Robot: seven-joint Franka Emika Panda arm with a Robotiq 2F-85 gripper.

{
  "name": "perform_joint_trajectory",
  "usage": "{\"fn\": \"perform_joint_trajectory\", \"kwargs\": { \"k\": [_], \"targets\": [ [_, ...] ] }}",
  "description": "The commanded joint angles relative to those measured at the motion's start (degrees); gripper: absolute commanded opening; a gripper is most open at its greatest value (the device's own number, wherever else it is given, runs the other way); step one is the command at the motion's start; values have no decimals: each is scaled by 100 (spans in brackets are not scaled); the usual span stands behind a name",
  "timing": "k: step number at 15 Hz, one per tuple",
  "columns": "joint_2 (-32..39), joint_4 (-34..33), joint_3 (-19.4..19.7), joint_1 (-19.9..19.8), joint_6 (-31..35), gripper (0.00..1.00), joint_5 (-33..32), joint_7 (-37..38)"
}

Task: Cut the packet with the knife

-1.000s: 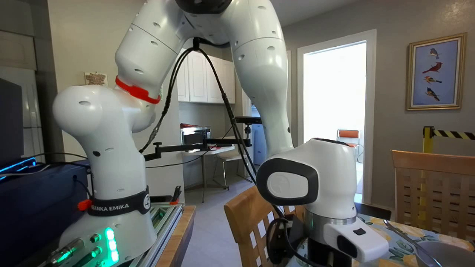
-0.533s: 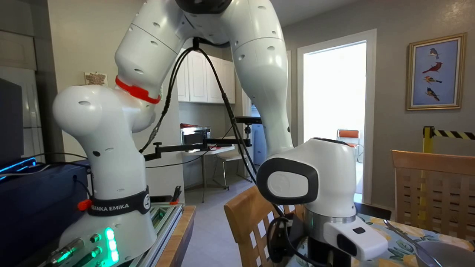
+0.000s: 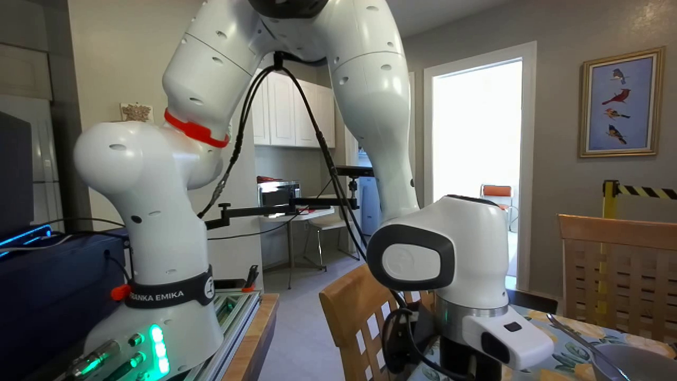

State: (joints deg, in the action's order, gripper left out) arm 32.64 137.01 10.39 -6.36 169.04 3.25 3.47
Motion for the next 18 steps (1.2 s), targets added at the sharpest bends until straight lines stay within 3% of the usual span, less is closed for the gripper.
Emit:
{"fn": "perform_joint_trajectory", "kwargs": {
  "k": [1, 9, 15, 16, 17, 18],
  "targets": [
    [-33, -87, -129, -191, -48, 57, 39, -43],
    [-8, -100, -118, -196, -41, 55, 25, -36],
    [16, -108, -94, -173, -36, 35, 12, -24],
    [18, -109, -92, -173, -37, 38, 12, -23],
    [16, -111, -96, -173, -38, 31, 13, -24],
    [16, -111, -98, -176, -39, 34, 13, -26]
  ]
}}
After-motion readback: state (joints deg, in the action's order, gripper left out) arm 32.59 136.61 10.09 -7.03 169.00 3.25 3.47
